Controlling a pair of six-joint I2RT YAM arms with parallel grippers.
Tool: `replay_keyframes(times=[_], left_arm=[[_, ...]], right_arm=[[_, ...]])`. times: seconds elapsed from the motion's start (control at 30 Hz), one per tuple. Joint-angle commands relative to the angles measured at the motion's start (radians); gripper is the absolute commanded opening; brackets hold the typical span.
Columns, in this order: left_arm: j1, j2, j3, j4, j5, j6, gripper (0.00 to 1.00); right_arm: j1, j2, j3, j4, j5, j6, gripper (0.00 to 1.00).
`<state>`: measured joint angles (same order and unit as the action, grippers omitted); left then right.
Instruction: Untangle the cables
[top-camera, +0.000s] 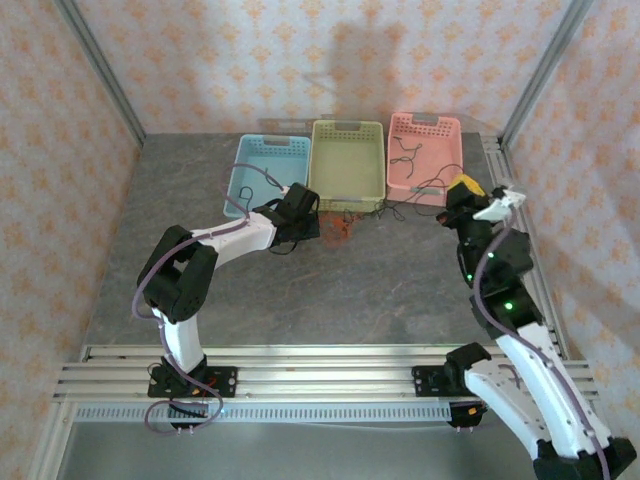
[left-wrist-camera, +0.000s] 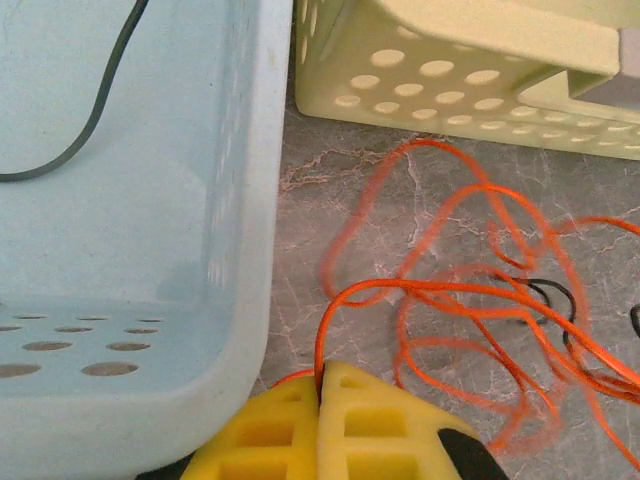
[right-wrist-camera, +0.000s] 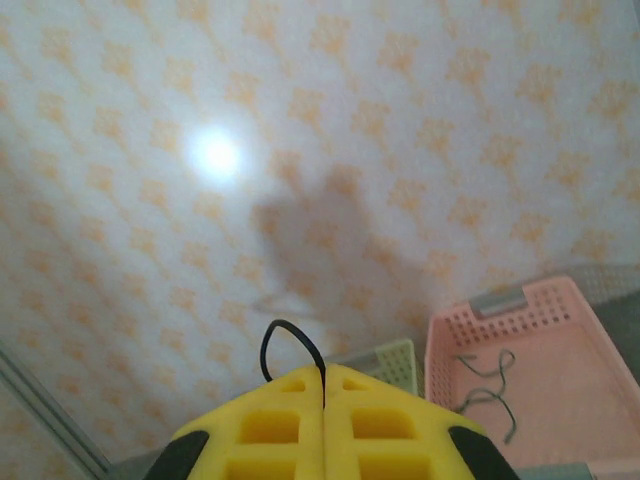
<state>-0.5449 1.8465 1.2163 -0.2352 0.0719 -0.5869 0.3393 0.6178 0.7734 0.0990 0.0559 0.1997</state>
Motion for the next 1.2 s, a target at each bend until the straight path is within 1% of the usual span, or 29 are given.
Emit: replay_keyframes(times=[0.0,0.13,0.3,0.57,0.67,0.77,0.9,1.17], left_arm=[[0.006,0.017,0.032,-0.01,0.001,-0.011,0.0],[0.006,0.02,0.035,-0.013,0.003,-0.01,0.0],[0.006,0.023,0.038,-0.016,0.005,-0.01,0.0],[0.006,0.029,0.043,-0.021,0.008,-0.01,0.0],[0.006,0.034,0.048,-0.023,0.012,-0.009,0.0],[0.006,0.033,0.046,-0.021,0.016,-0.008,0.0],[0.006,0.036,0.048,-0.019,0.027,-0.007,0.0],[0.005,0.036,0.047,-0.016,0.032,-0.008,0.0]], right_arm=[[-0.004,-0.045,0.074,-0.179,-0.046,-0.039,0.0],[-0.004,-0.084,0.16,-0.28,-0.065,-0.053,0.0],[-0.004,-0.149,0.267,-0.396,-0.056,-0.075,0.0],[-0.003,-0.24,0.421,-0.6,-0.003,-0.099,0.0],[-0.003,-0.254,0.448,-0.65,0.0,-0.106,0.0],[-0.004,-0.25,0.451,-0.685,-0.063,-0.09,0.0],[-0.004,-0.237,0.427,-0.699,-0.185,-0.049,0.0],[-0.004,-0.176,0.37,-0.621,-0.385,0.052,0.0]])
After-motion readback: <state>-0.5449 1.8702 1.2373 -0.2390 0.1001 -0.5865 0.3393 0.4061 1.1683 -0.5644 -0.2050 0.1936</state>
